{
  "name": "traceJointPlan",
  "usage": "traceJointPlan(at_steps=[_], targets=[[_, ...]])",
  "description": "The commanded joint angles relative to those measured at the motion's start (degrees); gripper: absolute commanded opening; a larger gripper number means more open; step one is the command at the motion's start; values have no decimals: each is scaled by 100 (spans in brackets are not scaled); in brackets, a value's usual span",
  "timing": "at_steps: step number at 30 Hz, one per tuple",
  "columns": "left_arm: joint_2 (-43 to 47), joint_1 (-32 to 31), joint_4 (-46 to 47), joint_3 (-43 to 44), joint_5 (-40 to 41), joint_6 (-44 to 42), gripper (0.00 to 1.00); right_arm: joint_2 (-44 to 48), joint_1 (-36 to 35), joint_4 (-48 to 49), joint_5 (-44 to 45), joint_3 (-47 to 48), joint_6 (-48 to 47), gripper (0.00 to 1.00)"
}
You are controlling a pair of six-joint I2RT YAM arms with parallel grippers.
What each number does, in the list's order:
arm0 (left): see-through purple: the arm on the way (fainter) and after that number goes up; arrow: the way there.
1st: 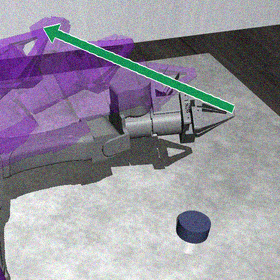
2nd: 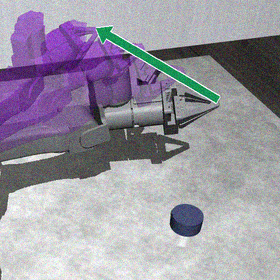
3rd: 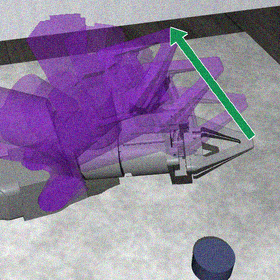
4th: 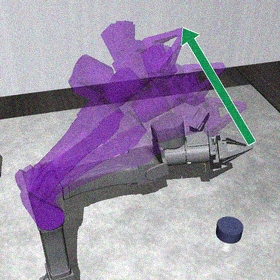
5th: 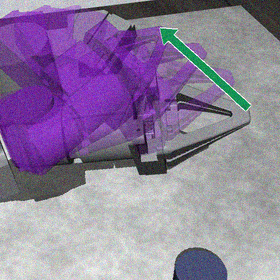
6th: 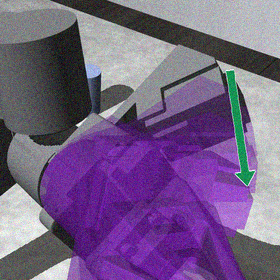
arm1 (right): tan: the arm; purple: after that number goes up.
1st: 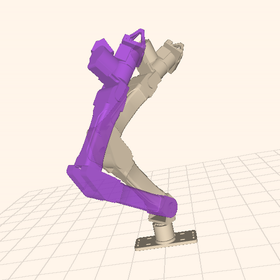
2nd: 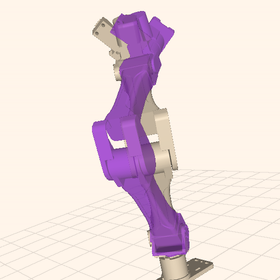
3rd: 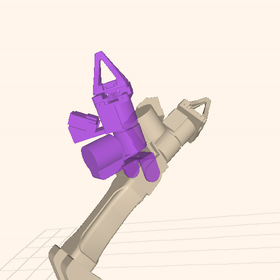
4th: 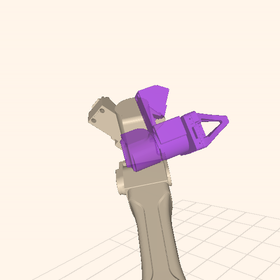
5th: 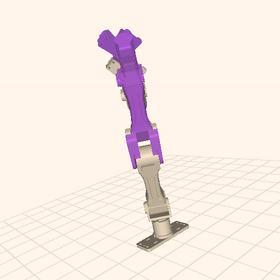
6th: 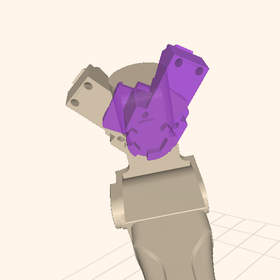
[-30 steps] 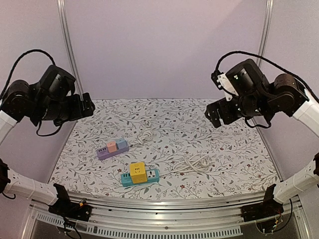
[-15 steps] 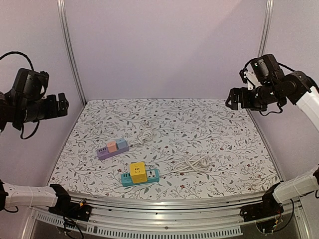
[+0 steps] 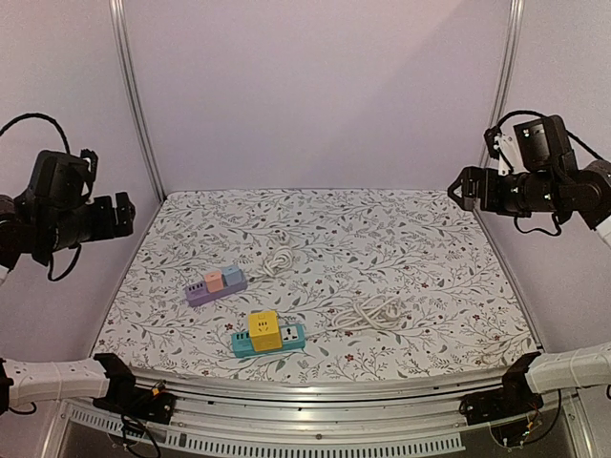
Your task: Insert the plug
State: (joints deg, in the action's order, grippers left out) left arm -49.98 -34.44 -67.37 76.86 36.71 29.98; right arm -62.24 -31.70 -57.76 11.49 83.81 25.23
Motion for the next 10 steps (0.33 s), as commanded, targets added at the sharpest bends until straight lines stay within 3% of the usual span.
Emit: traceJointPlan(at_steps=[1,10], targets=[[-56,86,228,-92,103,-132,100,-11,-6,260,159,-80,-10,99],[166,86,478,-549,253,-207,100,-328,-6,478,113,131,104,99]])
